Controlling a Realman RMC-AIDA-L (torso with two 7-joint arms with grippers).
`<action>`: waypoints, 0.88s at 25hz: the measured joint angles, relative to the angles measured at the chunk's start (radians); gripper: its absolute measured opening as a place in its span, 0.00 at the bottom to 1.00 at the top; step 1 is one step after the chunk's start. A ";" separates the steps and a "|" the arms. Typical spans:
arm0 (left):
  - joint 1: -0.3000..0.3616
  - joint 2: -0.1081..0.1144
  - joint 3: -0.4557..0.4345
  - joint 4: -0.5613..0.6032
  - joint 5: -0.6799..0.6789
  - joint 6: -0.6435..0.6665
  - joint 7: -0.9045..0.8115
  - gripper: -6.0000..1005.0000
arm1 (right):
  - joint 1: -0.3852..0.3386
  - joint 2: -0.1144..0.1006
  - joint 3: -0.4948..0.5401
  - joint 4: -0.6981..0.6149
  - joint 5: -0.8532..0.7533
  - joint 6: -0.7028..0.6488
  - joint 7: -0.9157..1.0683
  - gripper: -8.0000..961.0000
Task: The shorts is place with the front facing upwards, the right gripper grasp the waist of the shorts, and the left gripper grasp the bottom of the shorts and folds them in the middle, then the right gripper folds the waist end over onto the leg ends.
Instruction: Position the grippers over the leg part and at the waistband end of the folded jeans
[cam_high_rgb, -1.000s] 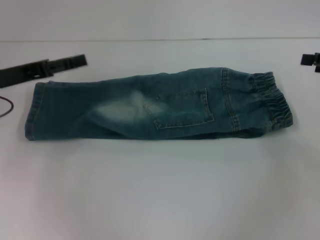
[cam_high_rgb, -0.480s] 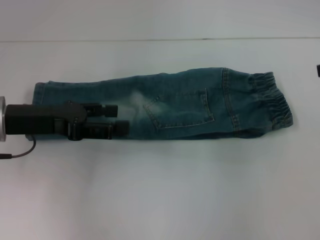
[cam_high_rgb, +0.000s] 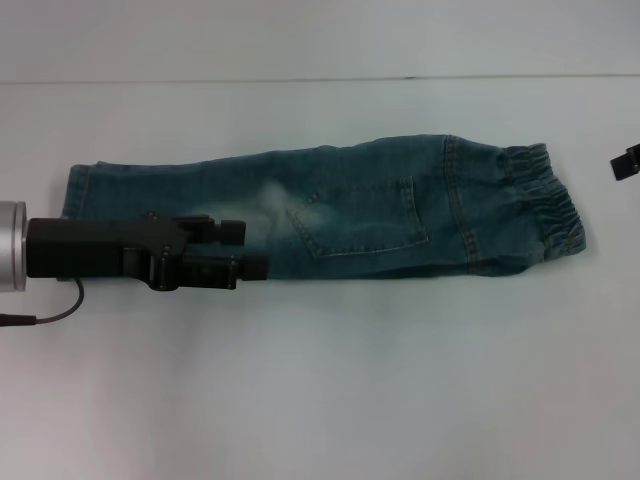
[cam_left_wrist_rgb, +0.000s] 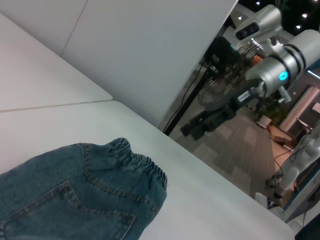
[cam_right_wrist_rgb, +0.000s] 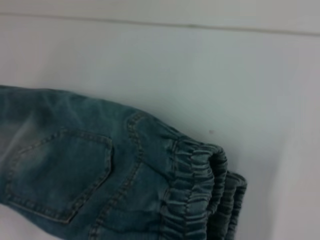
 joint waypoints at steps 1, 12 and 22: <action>0.001 -0.001 0.000 0.000 0.001 -0.003 0.000 0.81 | 0.003 0.002 -0.009 0.018 -0.001 0.020 0.001 0.85; 0.014 -0.011 -0.004 -0.002 -0.004 -0.035 0.000 0.80 | 0.036 0.033 -0.049 0.189 -0.001 0.159 -0.025 0.84; 0.009 -0.020 -0.006 -0.002 -0.007 -0.057 0.000 0.79 | 0.040 0.083 -0.091 0.229 -0.001 0.266 -0.049 0.83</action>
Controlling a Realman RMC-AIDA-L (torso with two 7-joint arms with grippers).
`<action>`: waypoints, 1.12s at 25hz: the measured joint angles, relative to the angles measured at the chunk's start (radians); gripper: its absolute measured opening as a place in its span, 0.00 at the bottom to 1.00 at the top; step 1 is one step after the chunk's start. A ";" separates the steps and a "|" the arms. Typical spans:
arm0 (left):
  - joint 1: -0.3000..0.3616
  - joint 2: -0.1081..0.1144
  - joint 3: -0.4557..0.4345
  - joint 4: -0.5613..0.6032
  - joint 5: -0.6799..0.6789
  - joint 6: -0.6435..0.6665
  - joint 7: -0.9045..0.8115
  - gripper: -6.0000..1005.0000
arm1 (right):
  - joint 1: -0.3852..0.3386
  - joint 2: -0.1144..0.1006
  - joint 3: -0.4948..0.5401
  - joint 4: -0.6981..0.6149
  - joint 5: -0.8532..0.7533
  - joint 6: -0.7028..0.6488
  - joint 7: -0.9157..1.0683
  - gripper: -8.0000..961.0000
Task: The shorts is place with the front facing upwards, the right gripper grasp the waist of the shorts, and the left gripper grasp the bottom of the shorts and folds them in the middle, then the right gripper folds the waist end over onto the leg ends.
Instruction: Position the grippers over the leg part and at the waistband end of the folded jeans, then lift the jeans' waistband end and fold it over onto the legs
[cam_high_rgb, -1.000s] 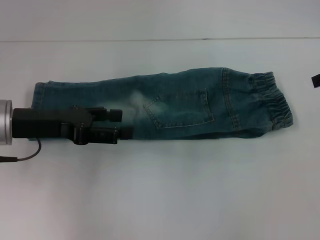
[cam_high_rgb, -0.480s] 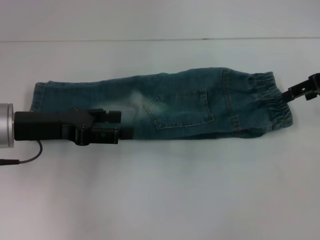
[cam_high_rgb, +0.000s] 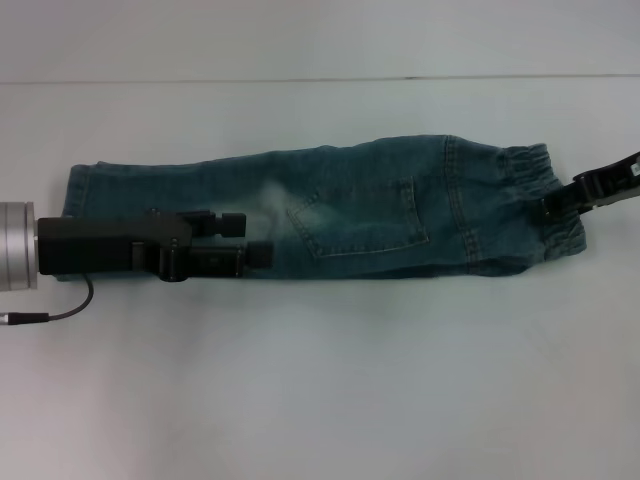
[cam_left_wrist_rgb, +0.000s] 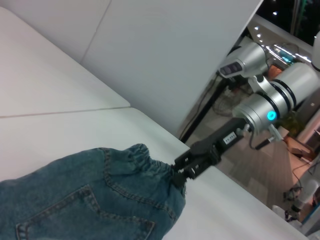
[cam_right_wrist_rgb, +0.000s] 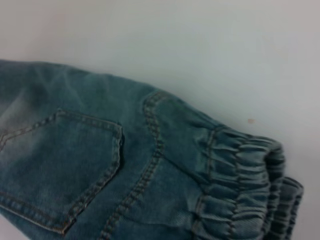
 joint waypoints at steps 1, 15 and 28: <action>0.000 -0.001 0.000 0.000 -0.001 -0.005 0.000 0.78 | 0.000 0.008 -0.001 0.000 0.000 0.006 -0.006 0.83; 0.005 -0.004 -0.002 -0.009 -0.001 -0.039 -0.001 0.77 | 0.004 0.033 -0.012 0.004 0.002 0.019 -0.012 0.31; 0.017 -0.037 -0.017 -0.010 -0.070 -0.163 0.013 0.75 | -0.002 0.025 -0.001 -0.008 0.018 -0.027 -0.046 0.14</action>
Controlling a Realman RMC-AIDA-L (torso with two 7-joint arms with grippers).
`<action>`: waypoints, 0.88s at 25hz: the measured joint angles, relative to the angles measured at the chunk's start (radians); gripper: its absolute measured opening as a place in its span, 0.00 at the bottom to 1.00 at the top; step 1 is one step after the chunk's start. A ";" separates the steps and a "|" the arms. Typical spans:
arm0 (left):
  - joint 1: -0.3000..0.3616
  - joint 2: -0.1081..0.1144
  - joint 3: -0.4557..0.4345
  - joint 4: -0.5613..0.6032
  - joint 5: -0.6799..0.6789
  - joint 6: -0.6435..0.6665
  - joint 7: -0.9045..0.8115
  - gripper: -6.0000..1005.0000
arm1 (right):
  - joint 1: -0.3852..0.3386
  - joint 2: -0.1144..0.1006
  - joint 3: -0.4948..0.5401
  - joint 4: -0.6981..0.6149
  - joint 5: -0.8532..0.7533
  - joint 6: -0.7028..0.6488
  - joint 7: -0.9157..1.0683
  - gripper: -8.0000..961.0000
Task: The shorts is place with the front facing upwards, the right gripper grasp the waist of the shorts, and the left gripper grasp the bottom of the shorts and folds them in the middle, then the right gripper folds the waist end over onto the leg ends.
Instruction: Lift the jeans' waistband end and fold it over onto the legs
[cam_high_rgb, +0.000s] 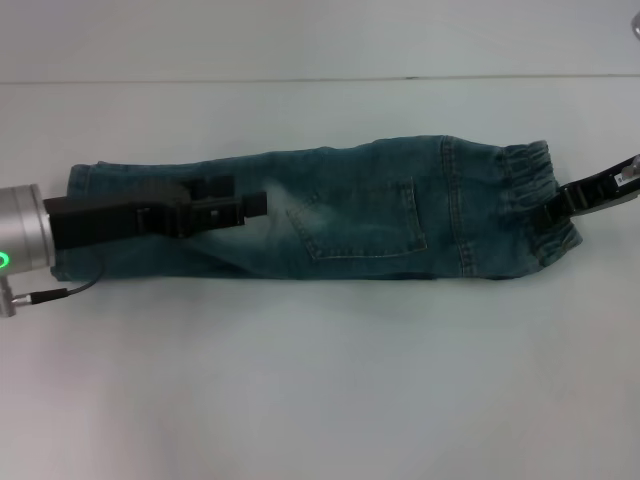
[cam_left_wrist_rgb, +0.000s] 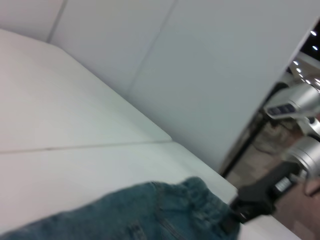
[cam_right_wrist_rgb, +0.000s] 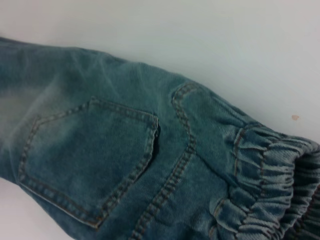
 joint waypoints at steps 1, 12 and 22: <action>0.000 -0.009 0.000 0.000 -0.006 -0.026 0.010 0.75 | -0.002 -0.004 0.001 0.000 0.013 -0.005 -0.003 0.13; -0.047 -0.050 0.017 -0.266 -0.299 -0.287 0.438 0.55 | -0.019 -0.058 0.017 -0.008 0.145 -0.081 -0.010 0.11; -0.184 -0.057 0.002 -0.680 -0.836 -0.521 1.157 0.15 | -0.029 -0.082 0.087 -0.031 0.184 -0.159 -0.002 0.11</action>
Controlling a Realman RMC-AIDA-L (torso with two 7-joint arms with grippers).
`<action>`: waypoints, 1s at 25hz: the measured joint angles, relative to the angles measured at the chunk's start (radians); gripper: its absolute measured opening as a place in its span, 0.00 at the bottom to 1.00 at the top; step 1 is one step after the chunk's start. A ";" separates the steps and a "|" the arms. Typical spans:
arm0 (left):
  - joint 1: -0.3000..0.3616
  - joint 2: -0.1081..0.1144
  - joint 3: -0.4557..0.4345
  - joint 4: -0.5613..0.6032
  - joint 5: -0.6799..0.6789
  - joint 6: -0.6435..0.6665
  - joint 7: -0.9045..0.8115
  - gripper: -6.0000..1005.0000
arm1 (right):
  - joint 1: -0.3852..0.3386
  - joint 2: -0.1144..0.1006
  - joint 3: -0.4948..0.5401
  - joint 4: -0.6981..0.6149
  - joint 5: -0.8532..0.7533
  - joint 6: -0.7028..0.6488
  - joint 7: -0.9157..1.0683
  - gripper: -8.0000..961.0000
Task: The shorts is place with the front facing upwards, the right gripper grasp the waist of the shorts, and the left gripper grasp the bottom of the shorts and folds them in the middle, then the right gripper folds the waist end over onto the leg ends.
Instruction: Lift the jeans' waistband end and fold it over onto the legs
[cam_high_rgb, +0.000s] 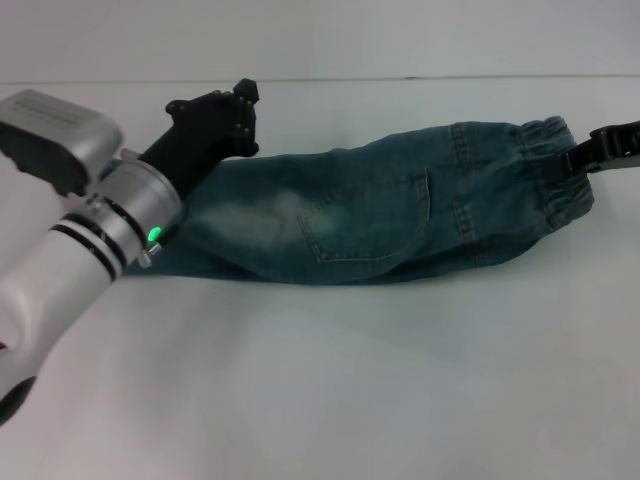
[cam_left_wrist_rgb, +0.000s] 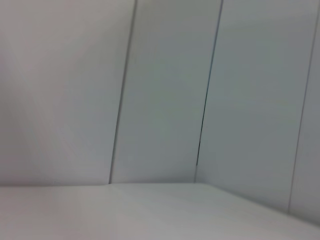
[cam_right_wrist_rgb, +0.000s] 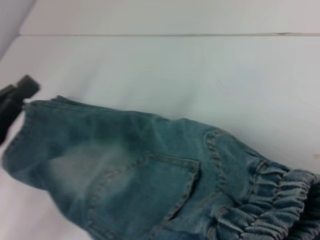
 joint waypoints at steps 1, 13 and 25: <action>-0.021 0.000 -0.001 -0.033 -0.029 -0.020 0.082 0.11 | 0.002 -0.003 0.003 0.000 0.010 -0.014 0.000 0.11; -0.168 -0.001 -0.248 -0.310 -0.091 -0.224 0.698 0.01 | 0.008 -0.045 0.057 -0.069 0.149 -0.197 0.034 0.11; -0.156 -0.001 -0.415 -0.405 0.001 -0.264 0.936 0.01 | 0.019 -0.056 0.084 -0.173 0.210 -0.268 0.075 0.10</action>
